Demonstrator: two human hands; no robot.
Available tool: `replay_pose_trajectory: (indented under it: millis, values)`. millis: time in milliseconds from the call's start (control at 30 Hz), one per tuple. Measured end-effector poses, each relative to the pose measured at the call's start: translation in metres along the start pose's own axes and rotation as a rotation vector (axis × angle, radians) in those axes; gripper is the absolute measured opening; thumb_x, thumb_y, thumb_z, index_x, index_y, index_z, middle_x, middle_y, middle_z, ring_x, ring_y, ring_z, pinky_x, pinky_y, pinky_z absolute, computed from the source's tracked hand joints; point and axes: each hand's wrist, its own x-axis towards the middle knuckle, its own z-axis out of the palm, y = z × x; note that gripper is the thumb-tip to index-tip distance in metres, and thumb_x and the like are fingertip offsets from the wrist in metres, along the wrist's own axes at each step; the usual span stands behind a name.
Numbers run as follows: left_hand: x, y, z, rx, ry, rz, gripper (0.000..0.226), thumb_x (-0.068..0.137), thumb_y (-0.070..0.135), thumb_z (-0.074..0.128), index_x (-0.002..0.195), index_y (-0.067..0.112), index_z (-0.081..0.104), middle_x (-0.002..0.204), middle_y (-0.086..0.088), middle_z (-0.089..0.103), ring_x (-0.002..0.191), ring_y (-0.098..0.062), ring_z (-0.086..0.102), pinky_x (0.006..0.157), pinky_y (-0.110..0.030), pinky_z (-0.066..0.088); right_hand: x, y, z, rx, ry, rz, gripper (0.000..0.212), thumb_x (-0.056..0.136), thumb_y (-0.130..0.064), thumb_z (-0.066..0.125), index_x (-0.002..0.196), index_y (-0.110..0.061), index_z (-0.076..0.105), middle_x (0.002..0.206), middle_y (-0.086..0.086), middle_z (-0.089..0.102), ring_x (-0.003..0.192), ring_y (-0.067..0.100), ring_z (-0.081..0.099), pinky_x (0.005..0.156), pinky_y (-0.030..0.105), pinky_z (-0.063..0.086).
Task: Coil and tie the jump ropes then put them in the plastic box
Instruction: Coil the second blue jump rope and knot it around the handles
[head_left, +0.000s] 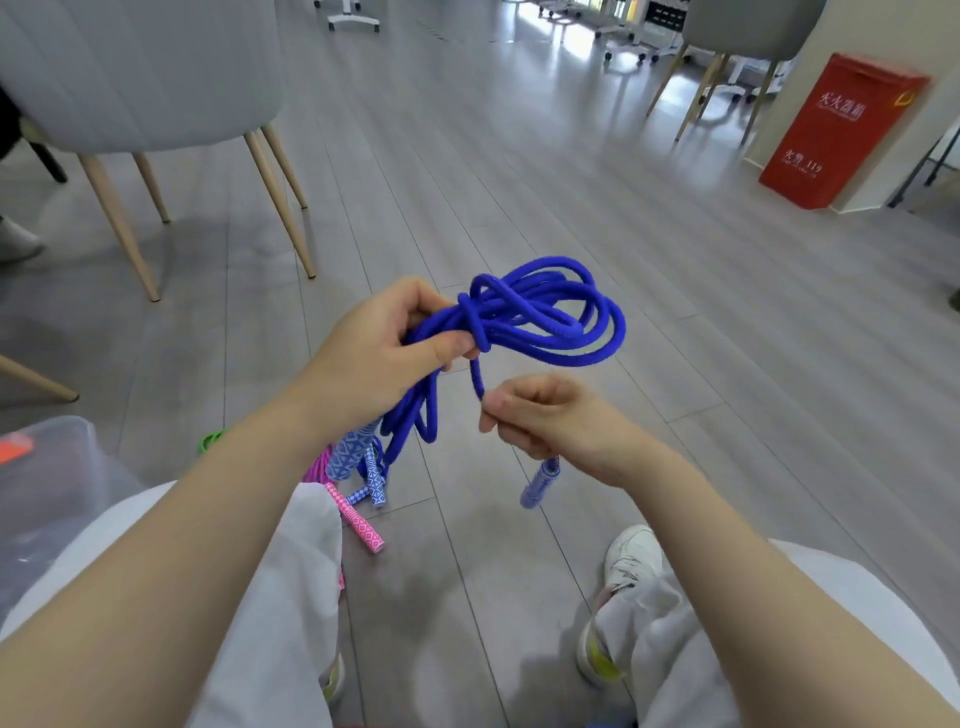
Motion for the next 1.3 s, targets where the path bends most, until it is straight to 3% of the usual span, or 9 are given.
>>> replay_pose_trajectory:
  millis: [100,267,600,767,900,1000,1067,1133,1300]
  values:
    - [0.000,-0.006,0.004,0.131,0.028,-0.007,0.013,0.086,0.025,0.069,0.089,0.026,0.057,0.086,0.003,0.074,0.081,-0.019,0.068,0.077,-0.043,0.054,0.001,-0.002,0.009,-0.185,0.091,-0.012,0.029,0.096,-0.033,0.058,0.079,-0.013,0.070,0.053,-0.005,0.048,0.049,0.008,0.038,0.052,0.018,0.036]
    - [0.003,-0.011,0.007,0.442,0.102,0.009,0.014,0.089,0.033,0.065,0.092,0.024,0.055,0.075,0.008,0.062,0.065,-0.003,0.055,0.054,-0.010,0.040,0.002,0.000,0.015,-0.462,0.177,-0.084,0.032,0.097,-0.039,0.053,0.073,-0.024,0.068,0.055,-0.007,0.050,0.048,0.005,0.040,0.053,0.017,0.038]
    - [0.009,-0.022,0.009,0.662,0.125,0.046,0.013,0.093,0.034,0.061,0.096,0.023,0.053,0.076,0.010,0.057,0.066,-0.010,0.053,0.053,-0.019,0.033,-0.009,-0.005,0.012,-0.629,0.242,-0.178,0.028,0.097,-0.034,0.052,0.077,-0.018,0.065,0.051,-0.011,0.046,0.051,0.008,0.041,0.051,0.018,0.034]
    - [0.012,-0.031,0.011,0.957,-0.108,0.115,0.015,0.094,0.036,0.057,0.102,0.023,0.054,0.086,0.006,0.060,0.081,-0.022,0.055,0.064,-0.032,0.041,-0.016,-0.013,0.002,-0.863,0.265,-0.241,0.020,0.092,-0.028,0.052,0.078,-0.015,0.058,0.060,0.000,0.053,0.056,0.018,0.046,0.056,0.038,0.044]
    - [0.007,-0.029,0.018,0.952,-0.387,0.153,0.010,0.093,0.034,0.059,0.099,0.029,0.054,0.084,0.013,0.059,0.077,-0.010,0.053,0.062,-0.022,0.038,-0.021,-0.025,-0.015,-1.071,0.294,-0.313,0.010,0.091,-0.033,0.054,0.091,-0.027,0.062,0.075,-0.009,0.060,0.068,0.013,0.053,0.062,0.036,0.049]
    - [0.002,-0.023,0.025,0.772,-0.531,0.157,0.013,0.091,0.033,0.063,0.091,0.037,0.050,0.074,0.018,0.053,0.073,0.000,0.052,0.060,-0.012,0.035,-0.023,-0.027,-0.028,-0.856,0.291,-0.332,0.006,0.086,-0.034,0.066,0.089,-0.028,0.067,0.074,-0.012,0.062,0.068,0.009,0.054,0.062,0.027,0.047]
    - [-0.001,-0.018,0.028,0.607,-0.548,0.144,0.013,0.089,0.032,0.066,0.092,0.039,0.056,0.077,0.017,0.059,0.076,0.000,0.055,0.064,-0.011,0.040,-0.023,-0.027,-0.039,-0.587,0.252,-0.241,0.009,0.082,-0.031,0.074,0.085,-0.024,0.069,0.074,-0.005,0.066,0.066,0.015,0.057,0.064,0.030,0.050]
    - [-0.004,-0.013,0.030,0.440,-0.525,0.115,0.016,0.088,0.027,0.068,0.095,0.039,0.061,0.084,0.017,0.064,0.078,-0.003,0.059,0.069,-0.013,0.044,-0.022,-0.024,-0.049,-0.369,0.155,-0.126,0.011,0.083,-0.027,0.075,0.085,-0.017,0.070,0.076,0.003,0.069,0.068,0.025,0.058,0.063,0.033,0.051]
    - [-0.007,-0.004,0.033,0.137,-0.372,0.066,0.016,0.087,0.013,0.070,0.089,0.027,0.061,0.076,0.010,0.066,0.068,-0.005,0.057,0.069,-0.017,0.046,-0.016,-0.014,-0.053,-0.098,0.015,-0.124,0.007,0.084,-0.020,0.069,0.084,-0.025,0.073,0.081,-0.001,0.071,0.074,0.013,0.064,0.071,0.028,0.054]
